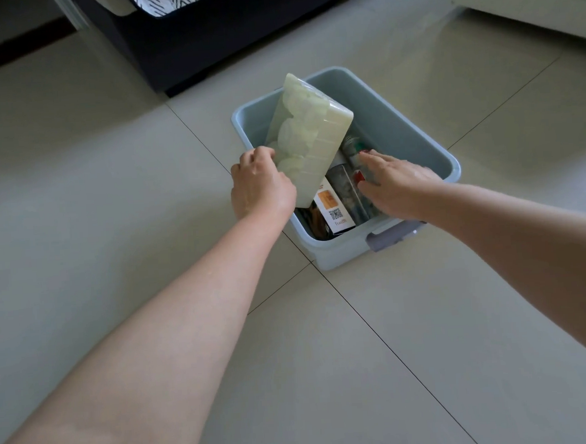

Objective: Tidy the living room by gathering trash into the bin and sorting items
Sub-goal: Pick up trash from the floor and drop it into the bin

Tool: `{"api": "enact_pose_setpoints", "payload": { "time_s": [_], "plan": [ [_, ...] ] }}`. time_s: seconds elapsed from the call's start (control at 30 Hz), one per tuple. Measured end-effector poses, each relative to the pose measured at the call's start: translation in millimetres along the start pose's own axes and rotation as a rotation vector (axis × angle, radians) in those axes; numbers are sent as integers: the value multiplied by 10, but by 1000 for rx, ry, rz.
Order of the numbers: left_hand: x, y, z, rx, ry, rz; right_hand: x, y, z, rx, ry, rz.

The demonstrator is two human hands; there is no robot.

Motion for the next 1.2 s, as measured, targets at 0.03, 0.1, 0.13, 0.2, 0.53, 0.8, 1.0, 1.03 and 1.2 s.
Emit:
{"api": "enact_pose_setpoints", "payload": {
  "time_s": [0.03, 0.1, 0.13, 0.2, 0.53, 0.8, 1.0, 1.03, 1.2],
  "plan": [
    [-1, -8, -15, 0, 2, -1, -14, -13, 5, 7, 23, 13],
    [-1, -34, -30, -2, -5, -15, -87, -80, 52, -6, 50, 8],
    [-3, -49, -33, 0, -14, -28, -120, -111, 83, -20, 56, -2],
    [-19, -85, -20, 15, -41, -59, -162, -131, 92, -32, 94, -7],
    [-122, -150, 44, -87, -125, -139, -145, 275, 40, -28, 123, 249],
    [-19, -513, -183, -112, 17, -264, -197, -47, 69, 104, 160, 80],
    [29, -557, -350, -259, 175, -197, -191, -262, 27, 95, 285, -3],
    [41, -572, -362, -309, 209, -204, -193, -275, 5, 130, 330, -3],
    [102, -960, -298, -514, 378, -399, -174, -131, -40, 231, 480, 84]
  ]
}}
Point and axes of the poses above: each hand's wrist, its own x-axis towards the middle knuckle, its own z-axis out of the palm, y = z × x, the point moved 7 cm from there along x, towards the middle knuckle, and after that the axes turned 8 degrees about -x, right-handed, at the moved point
